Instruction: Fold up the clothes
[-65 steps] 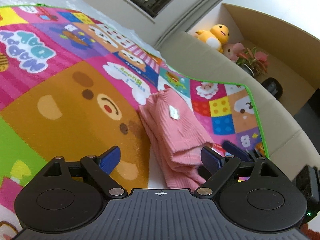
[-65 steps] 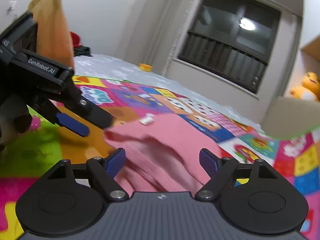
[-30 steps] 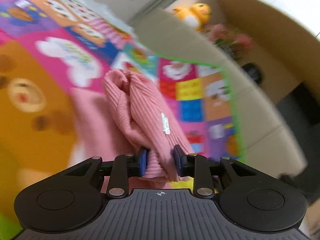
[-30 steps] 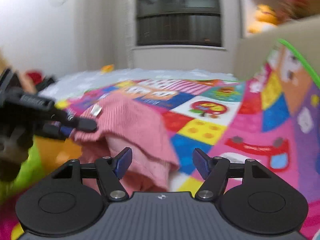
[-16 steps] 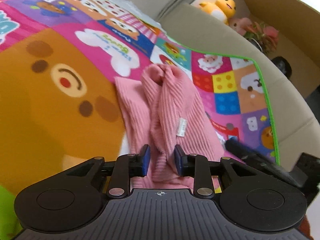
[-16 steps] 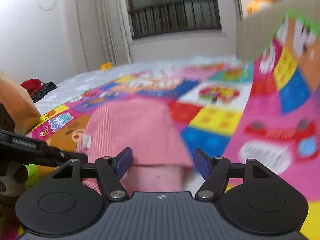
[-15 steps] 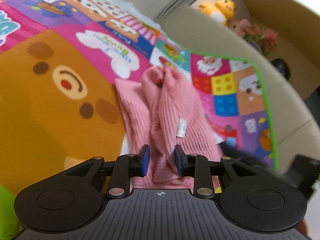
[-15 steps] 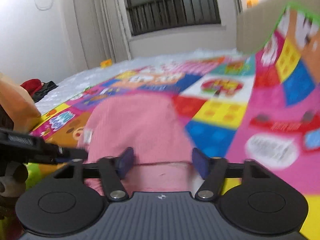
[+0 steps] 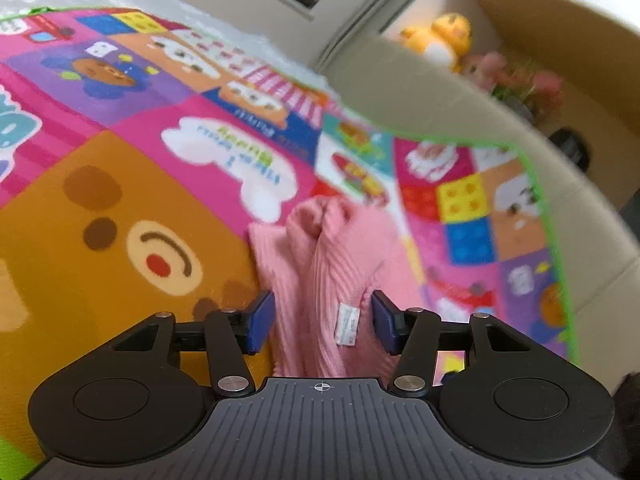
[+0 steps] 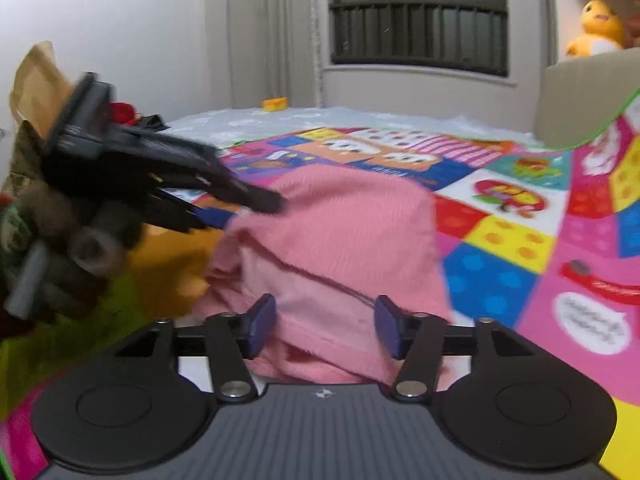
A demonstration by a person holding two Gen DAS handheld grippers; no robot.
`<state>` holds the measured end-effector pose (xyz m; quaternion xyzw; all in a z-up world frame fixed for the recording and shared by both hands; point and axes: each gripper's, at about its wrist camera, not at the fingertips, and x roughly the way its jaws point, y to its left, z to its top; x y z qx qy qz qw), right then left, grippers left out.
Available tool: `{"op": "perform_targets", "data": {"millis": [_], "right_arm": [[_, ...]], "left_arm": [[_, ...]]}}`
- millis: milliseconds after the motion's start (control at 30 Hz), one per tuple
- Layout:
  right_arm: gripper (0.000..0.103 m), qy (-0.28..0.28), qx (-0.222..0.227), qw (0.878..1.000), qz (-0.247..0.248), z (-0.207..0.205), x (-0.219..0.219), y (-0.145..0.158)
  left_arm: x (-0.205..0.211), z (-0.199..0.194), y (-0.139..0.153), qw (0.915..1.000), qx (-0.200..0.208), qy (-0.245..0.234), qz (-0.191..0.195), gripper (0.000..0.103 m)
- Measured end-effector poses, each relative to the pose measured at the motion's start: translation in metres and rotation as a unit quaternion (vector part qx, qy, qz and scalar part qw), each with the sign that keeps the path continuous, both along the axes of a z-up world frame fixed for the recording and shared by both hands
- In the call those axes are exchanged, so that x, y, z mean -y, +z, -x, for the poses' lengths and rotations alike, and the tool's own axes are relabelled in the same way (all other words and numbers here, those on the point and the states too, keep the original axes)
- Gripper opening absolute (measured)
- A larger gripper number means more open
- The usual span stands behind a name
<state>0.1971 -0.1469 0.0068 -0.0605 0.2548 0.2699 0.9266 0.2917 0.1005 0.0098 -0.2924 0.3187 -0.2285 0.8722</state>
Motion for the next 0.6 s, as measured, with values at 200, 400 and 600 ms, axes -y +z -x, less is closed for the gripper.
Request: {"op": "perform_targets", "data": {"millis": [200,400,600], "right_arm": [[0.068,-0.028,0.065,0.997,0.022,0.018,0.004,0.006],[0.074,0.031,0.073,0.996,0.034,0.027,-0.036,0.010],[0.078,0.014,0.004,0.998,-0.057,0.009,-0.038,0.011]], "left_arm": [[0.002,0.001,0.008,0.9941,0.004,-0.060,0.091,0.072],[0.006,-0.010,0.018,0.9870,0.022,-0.079,0.138,0.076],[-0.032,-0.024,0.040,0.9966,0.063,0.030,-0.044,0.079]]}}
